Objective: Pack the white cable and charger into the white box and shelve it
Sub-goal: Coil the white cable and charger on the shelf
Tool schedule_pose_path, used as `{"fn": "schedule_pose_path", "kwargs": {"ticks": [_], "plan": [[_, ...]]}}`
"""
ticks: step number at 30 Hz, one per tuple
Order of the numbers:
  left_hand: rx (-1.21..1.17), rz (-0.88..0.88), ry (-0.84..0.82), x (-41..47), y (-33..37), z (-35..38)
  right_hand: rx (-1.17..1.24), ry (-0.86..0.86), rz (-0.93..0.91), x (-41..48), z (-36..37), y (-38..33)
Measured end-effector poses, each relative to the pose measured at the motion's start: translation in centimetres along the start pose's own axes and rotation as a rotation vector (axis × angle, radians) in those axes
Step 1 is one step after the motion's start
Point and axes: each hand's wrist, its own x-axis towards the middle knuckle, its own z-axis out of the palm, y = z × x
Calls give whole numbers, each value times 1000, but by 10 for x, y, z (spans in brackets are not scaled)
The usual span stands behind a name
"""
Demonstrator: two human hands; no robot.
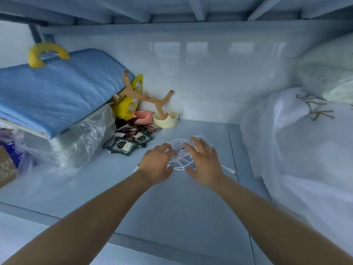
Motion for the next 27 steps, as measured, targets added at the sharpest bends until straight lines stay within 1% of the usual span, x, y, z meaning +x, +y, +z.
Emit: {"fn": "schedule_pose_path", "kwargs": {"ticks": [1, 3, 5, 9, 12, 15, 18, 20, 22, 24, 27], "plan": [[3, 20, -13, 4, -3, 0, 16, -57, 41, 5, 2, 0], [16, 44, -21, 12, -7, 1, 79, -117, 99, 11, 5, -1], [12, 63, -44, 19, -9, 4, 113, -129, 131, 15, 6, -3], [-38, 144, -60, 21, -15, 9, 114, 2, 92, 10, 4, -9], [-131, 217, -36, 14, -20, 12, 225, 33, 136, -3, 6, -18], [-270, 271, 6, 1, -29, 11, 227, 78, 148, -19, 6, -26], [-336, 305, 1, -11, -38, 11, 238, 145, 114, -27, -2, -34], [-351, 314, 10, -15, -42, 11, 211, 198, 105, -28, -7, -39], [-350, 310, 28, -15, -45, 11, 102, 225, 113, -25, -9, -43], [-364, 292, 28, -14, -47, 12, 2, 167, 140, -18, -7, -48], [-350, 266, -6, -15, -49, 16, -12, -30, 217, -8, 5, -56]]}}
